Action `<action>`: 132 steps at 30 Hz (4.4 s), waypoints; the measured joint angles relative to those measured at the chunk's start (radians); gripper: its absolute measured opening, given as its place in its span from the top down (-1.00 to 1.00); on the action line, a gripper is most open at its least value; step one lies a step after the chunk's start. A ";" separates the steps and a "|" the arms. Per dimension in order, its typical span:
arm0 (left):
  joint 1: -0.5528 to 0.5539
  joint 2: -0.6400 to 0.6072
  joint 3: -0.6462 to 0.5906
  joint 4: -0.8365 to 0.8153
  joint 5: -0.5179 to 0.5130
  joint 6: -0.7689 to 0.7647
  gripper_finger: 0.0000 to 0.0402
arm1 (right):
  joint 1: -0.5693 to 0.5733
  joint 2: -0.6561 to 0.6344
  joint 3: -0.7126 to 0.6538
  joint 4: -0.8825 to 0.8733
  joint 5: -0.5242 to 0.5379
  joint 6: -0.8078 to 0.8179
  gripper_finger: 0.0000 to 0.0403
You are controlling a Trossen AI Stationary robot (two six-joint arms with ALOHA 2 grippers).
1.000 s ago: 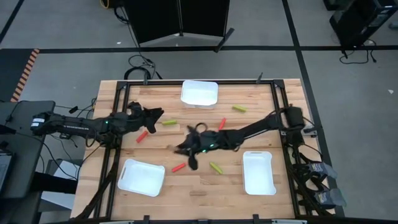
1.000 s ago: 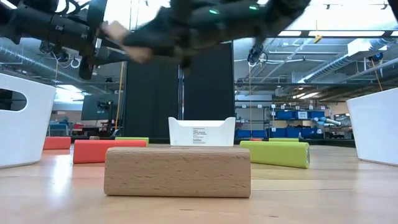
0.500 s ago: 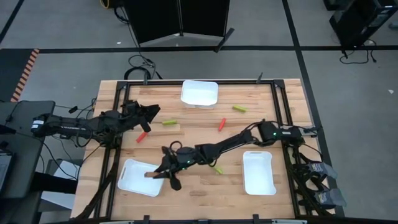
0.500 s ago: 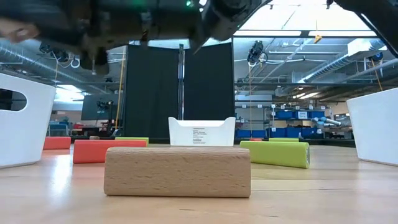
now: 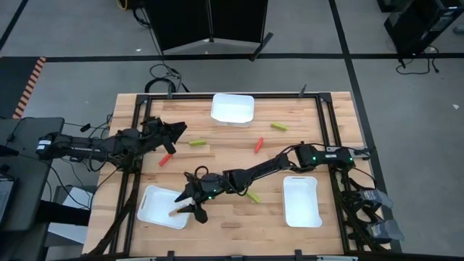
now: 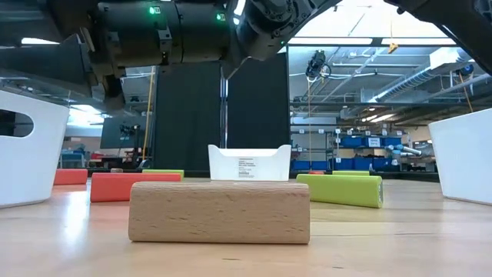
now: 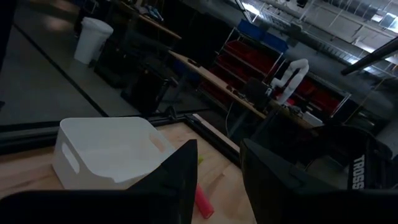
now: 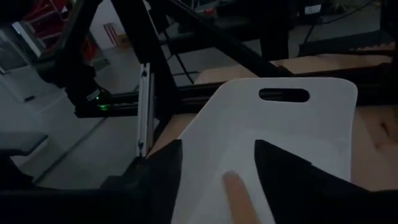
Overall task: Sort blocks
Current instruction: Put the top right brown block into the bottom left white bin, then put the top left orange block into the bottom right white bin
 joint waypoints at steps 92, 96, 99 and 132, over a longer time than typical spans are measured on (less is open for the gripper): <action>-0.145 0.913 0.531 -0.417 0.166 0.006 0.68 | -0.010 -1.323 -1.361 0.576 0.739 -0.401 0.21; -0.145 1.073 0.693 -0.233 0.220 0.130 0.68 | 0.019 -1.380 -1.236 0.453 0.737 -0.462 0.21; -0.145 1.202 0.813 -0.167 0.284 0.197 0.68 | 0.044 -1.417 -1.142 0.298 0.737 -0.491 0.21; -0.134 1.881 1.627 -0.204 0.664 0.311 0.39 | 0.149 -1.509 -0.980 0.090 0.784 -0.575 0.22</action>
